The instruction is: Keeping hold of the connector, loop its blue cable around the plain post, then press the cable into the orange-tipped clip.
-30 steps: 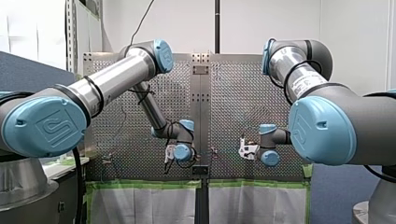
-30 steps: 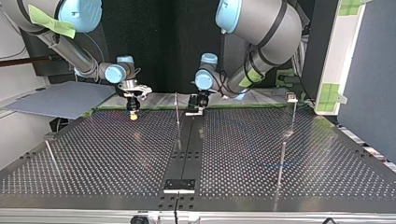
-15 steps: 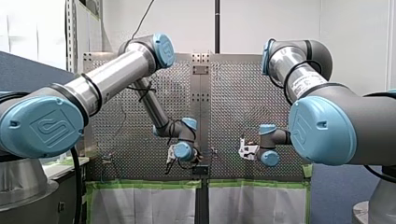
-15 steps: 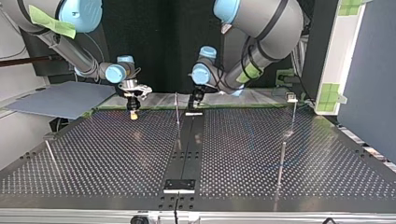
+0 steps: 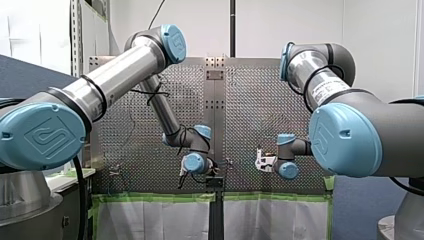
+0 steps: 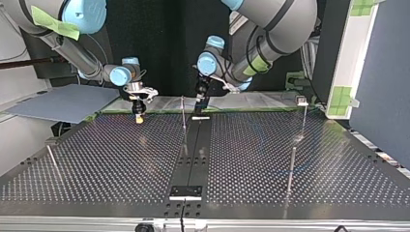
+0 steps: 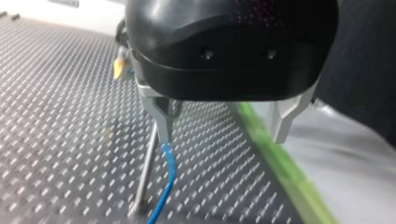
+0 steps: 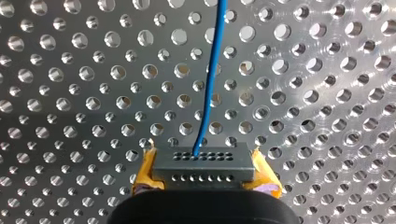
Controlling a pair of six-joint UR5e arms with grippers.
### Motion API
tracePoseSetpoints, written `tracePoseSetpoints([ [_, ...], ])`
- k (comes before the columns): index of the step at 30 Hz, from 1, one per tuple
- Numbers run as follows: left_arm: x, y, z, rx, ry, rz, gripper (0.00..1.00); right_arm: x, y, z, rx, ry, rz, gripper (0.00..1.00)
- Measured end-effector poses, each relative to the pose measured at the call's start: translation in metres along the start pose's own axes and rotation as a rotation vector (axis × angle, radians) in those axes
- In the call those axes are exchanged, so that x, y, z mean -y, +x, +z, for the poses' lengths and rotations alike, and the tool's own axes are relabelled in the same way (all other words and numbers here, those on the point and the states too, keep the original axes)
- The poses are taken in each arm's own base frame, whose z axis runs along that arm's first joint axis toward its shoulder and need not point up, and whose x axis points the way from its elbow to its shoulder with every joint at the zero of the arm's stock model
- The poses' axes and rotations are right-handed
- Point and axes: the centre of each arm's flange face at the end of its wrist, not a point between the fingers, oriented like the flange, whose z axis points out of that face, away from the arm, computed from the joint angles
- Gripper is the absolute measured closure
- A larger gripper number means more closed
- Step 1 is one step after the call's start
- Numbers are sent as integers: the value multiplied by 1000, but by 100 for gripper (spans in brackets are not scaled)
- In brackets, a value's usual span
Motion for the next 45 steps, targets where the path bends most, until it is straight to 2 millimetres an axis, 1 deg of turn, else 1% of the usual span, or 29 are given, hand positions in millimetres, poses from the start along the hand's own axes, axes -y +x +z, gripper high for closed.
tracePoseSetpoints([
  [12, 32, 0, -12, 26, 60, -3, 0, 1, -1, 0, 2, 1, 4, 100],
  [21, 43, -9, -10, 100, 70, -81, 0, 3, -3, -1, 4, 4, 5, 100],
  [34, 48, -11, -10, 123, 74, -102, 0, 2, -5, -1, 6, 2, 9, 100],
  [45, 48, -10, -10, 119, 74, -108, 0, -2, -17, -4, 18, -2, 25, 100],
])
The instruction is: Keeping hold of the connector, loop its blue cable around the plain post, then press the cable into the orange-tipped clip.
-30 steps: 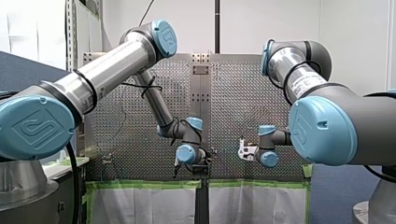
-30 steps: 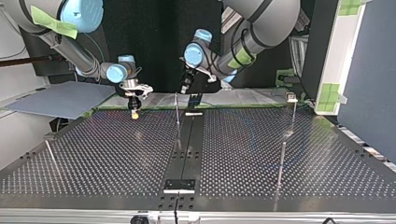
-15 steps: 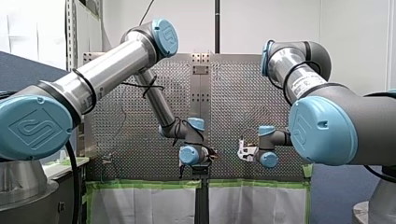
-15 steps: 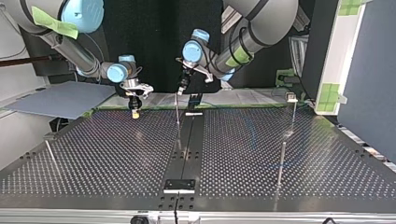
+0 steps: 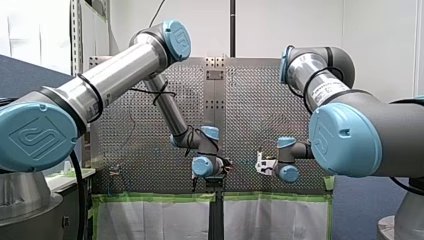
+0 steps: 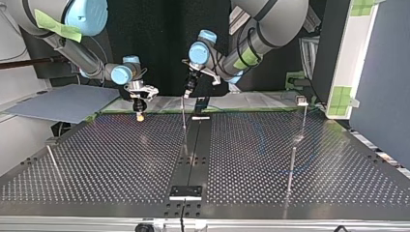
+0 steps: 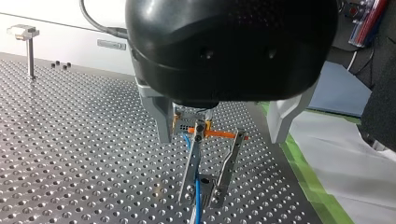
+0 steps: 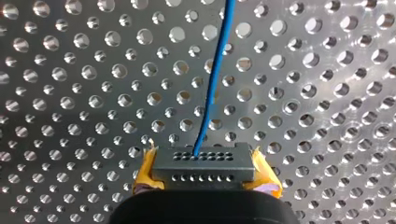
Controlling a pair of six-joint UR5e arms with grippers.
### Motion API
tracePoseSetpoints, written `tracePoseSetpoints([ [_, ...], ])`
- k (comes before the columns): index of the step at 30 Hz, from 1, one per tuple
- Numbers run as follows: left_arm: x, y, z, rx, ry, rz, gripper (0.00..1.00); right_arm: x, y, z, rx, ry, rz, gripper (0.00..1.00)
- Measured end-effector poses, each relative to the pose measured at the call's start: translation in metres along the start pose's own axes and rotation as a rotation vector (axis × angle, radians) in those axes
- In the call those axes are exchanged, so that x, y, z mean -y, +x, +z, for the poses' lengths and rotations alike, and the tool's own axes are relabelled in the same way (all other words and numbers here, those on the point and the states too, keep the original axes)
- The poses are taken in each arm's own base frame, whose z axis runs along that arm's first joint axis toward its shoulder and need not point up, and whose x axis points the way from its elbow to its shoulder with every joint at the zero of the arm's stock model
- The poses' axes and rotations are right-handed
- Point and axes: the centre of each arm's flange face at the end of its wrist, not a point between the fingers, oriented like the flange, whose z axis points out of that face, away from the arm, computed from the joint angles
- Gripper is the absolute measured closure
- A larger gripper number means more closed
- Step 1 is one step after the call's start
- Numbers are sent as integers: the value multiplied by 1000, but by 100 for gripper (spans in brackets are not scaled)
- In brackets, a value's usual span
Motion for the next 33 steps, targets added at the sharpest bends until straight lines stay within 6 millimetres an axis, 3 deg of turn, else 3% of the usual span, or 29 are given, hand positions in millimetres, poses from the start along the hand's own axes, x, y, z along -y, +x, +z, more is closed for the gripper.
tracePoseSetpoints([
  [22, 2, 3, -4, -25, 3, 9, 0, -2, -1, 0, 0, -4, 1, 100],
  [28, 10, 9, -19, -81, 14, 53, 0, -2, -1, 0, 0, -4, 1, 100],
  [33, 17, -1, -35, -66, 4, 52, 0, -2, -1, 0, 0, -5, 1, 100],
])
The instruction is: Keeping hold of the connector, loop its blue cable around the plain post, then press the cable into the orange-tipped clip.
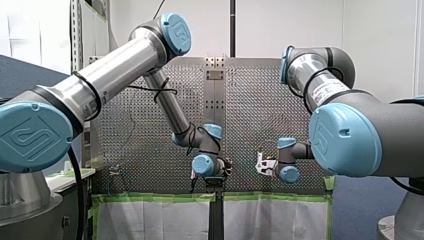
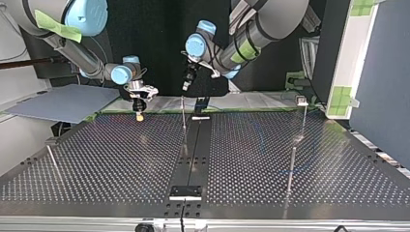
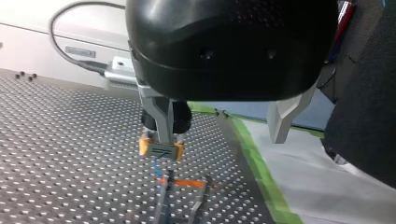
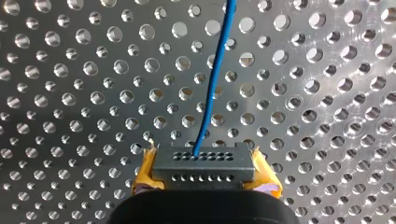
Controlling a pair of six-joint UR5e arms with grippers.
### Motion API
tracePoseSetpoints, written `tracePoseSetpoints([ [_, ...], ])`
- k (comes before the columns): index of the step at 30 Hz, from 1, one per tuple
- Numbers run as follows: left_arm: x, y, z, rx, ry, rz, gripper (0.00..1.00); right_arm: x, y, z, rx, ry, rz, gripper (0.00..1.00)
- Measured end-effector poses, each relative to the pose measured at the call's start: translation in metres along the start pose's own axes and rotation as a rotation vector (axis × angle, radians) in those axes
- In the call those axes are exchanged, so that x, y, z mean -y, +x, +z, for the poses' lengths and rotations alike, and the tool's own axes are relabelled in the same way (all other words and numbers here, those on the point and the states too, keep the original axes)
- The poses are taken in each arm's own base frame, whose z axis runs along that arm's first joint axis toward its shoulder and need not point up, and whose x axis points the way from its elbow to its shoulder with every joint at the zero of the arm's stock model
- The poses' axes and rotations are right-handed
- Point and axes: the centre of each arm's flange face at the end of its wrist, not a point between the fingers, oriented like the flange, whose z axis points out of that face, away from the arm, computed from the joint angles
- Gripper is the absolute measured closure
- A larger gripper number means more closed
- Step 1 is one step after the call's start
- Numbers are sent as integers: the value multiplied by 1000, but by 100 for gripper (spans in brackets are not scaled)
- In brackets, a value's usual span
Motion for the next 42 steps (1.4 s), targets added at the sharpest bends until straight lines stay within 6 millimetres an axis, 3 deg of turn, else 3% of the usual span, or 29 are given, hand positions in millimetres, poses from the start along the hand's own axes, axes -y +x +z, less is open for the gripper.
tracePoseSetpoints([
  [21, -20, -64, -58, 200, -75, -164, 0, -1, 0, 0, 8, -6, -14, 100],
  [42, -47, -108, -124, 357, -141, -268, 0, -1, 0, -1, 16, -6, -13, 100],
])
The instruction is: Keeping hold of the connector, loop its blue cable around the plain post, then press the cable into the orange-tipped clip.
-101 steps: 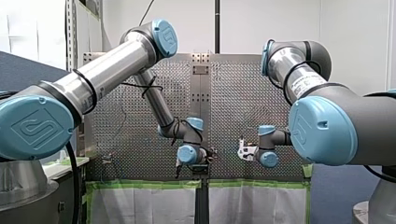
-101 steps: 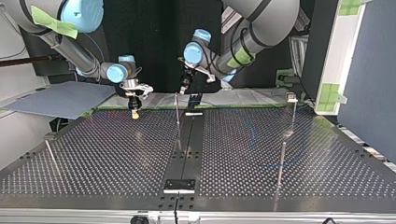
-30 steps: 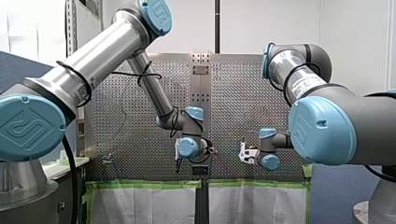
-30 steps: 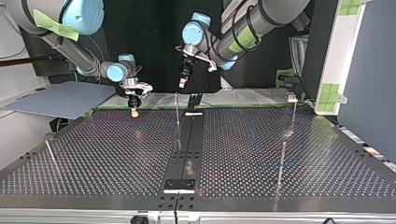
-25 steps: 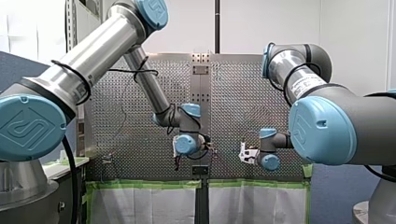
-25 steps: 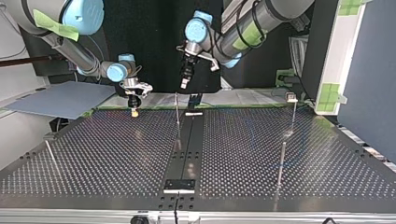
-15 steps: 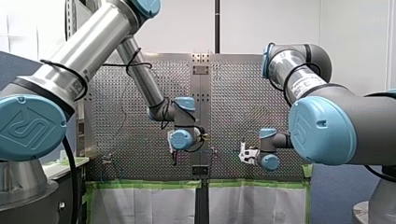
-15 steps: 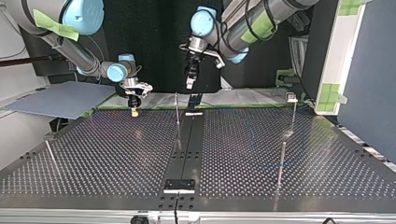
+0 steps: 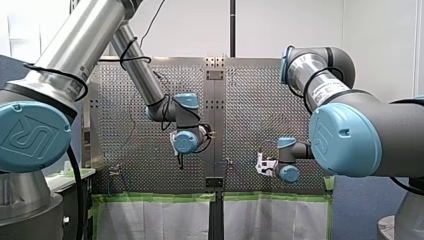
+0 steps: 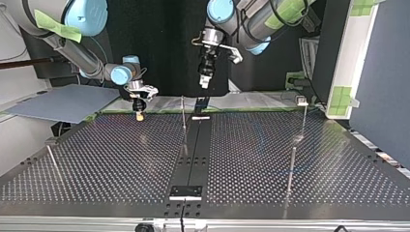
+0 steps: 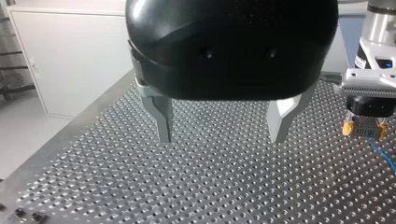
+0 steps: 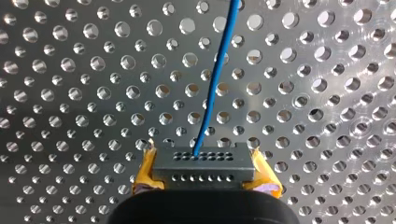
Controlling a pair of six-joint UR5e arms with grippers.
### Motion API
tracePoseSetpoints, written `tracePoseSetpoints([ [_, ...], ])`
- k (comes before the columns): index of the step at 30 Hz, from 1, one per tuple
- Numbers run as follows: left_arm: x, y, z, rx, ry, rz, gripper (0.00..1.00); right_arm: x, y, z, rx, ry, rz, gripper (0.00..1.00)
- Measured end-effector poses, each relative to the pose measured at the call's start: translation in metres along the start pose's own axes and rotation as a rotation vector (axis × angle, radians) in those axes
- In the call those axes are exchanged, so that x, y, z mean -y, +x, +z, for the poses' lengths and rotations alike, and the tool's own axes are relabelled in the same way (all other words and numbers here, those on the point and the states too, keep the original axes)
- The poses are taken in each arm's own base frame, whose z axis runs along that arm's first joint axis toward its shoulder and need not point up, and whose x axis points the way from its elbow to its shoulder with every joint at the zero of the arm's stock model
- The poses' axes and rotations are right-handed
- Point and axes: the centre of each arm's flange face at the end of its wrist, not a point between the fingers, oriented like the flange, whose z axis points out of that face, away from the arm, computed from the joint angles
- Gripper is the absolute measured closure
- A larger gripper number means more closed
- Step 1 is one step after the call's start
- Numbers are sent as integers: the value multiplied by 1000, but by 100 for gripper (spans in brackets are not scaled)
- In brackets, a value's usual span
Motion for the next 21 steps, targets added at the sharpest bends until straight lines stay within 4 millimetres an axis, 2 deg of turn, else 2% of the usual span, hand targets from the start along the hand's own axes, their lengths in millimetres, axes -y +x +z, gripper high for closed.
tracePoseSetpoints([
  [13, -15, -30, -43, 3, -2, -2, 0, 0, 6, 1, 1, -2, -1, 100],
  [21, -26, -45, -69, 6, -9, -2, 0, 5, 38, 1, 0, -1, -32, 100],
])
